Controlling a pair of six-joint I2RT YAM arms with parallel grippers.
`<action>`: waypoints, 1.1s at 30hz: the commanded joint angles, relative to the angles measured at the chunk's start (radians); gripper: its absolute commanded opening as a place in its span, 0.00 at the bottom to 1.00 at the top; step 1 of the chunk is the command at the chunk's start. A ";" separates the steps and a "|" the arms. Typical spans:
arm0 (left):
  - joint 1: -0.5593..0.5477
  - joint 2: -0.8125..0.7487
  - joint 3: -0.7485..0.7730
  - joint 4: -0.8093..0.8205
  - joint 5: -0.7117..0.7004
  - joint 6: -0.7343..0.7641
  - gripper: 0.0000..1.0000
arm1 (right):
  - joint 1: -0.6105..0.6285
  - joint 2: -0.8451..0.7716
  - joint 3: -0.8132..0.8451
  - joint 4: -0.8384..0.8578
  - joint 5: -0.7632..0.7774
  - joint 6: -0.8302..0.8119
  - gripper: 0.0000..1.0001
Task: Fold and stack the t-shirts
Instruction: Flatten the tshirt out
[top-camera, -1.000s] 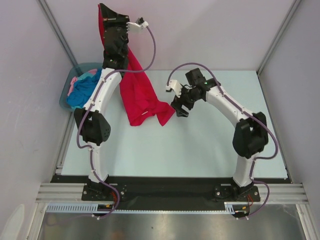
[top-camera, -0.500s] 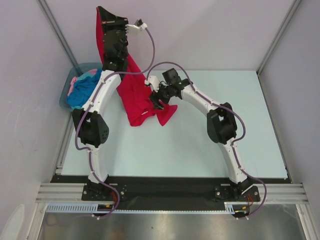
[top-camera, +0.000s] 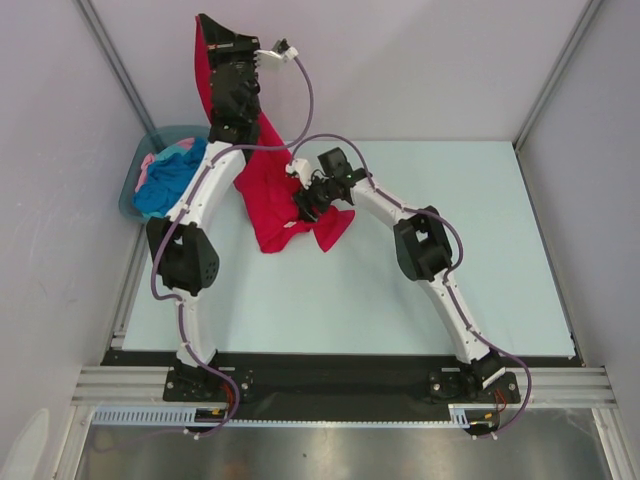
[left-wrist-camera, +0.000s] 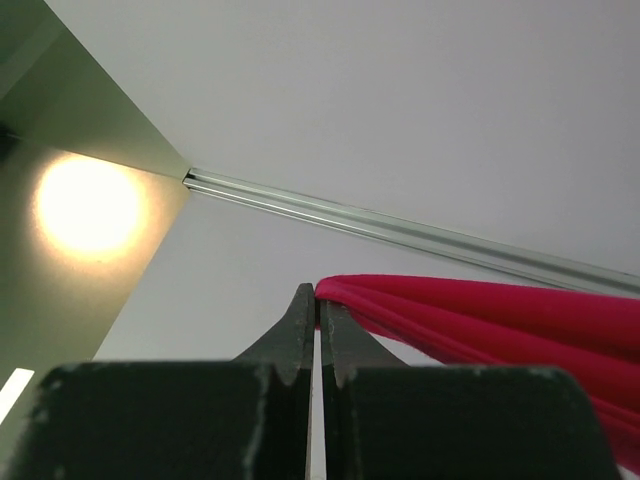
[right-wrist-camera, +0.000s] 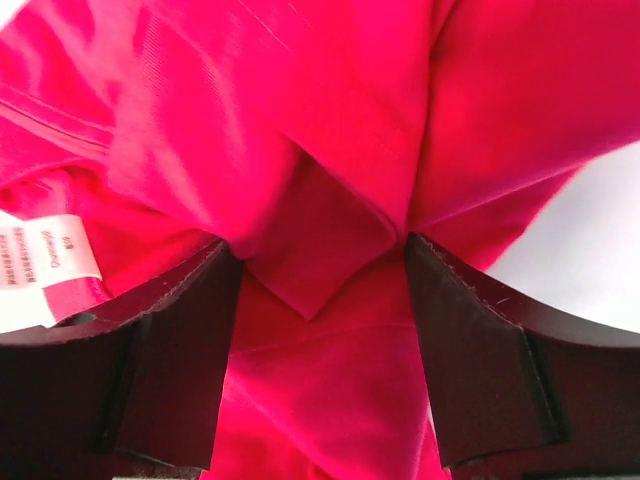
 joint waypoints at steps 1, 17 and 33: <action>-0.010 -0.047 0.057 0.062 0.005 0.038 0.00 | -0.013 0.021 0.043 0.044 -0.042 0.032 0.70; -0.013 -0.018 0.096 0.060 0.015 0.064 0.00 | -0.036 0.035 0.053 0.018 -0.069 0.020 0.12; -0.007 -0.003 0.114 0.049 0.018 0.032 0.00 | -0.043 -0.313 -0.081 0.052 0.321 -0.339 0.00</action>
